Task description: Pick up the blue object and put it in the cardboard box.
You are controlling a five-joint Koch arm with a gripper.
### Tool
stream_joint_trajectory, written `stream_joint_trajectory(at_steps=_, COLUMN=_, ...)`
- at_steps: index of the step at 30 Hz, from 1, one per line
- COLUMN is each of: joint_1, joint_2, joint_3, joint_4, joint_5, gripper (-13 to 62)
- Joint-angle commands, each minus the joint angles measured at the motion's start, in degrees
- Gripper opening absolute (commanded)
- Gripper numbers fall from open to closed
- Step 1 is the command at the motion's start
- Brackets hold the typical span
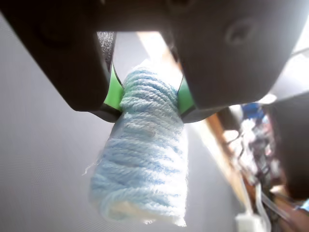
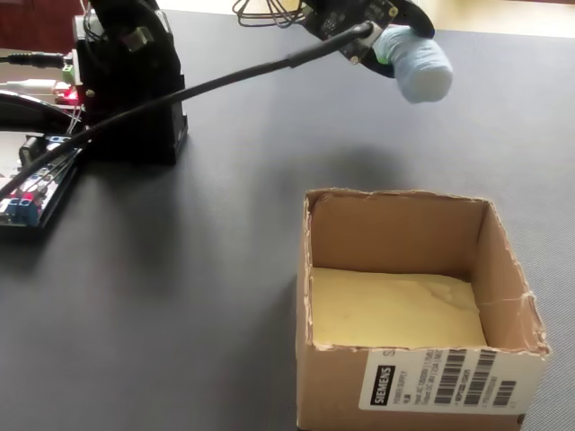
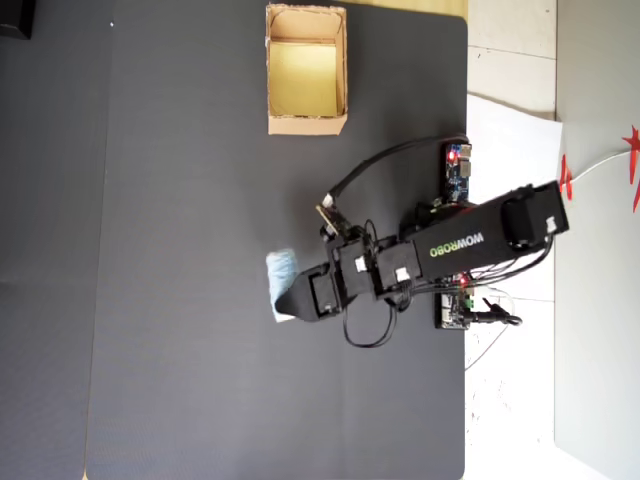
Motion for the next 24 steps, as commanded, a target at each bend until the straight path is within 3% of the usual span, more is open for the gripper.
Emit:
stream_joint_trajectory(at_steps=1, joint_1=0.97, joint_2=2.55, joint_3=-1.49, joint_4=-4.48, joint_5=-0.35, gripper=-4.9)
stream_joint_trajectory(at_steps=7, joint_1=11.43, joint_2=10.46, joint_3=-0.09, joint_4=-4.48, joint_5=-2.37, gripper=-4.9)
stream_joint_trajectory(at_steps=14, joint_1=27.07, joint_2=13.1, joint_3=-5.45, joint_4=-4.83, joint_5=-13.97, gripper=-4.9)
stream_joint_trajectory(at_steps=24, joint_1=46.05, joint_2=2.46, joint_3=-19.16, joint_4=-6.15, joint_5=-28.39, gripper=-4.9)
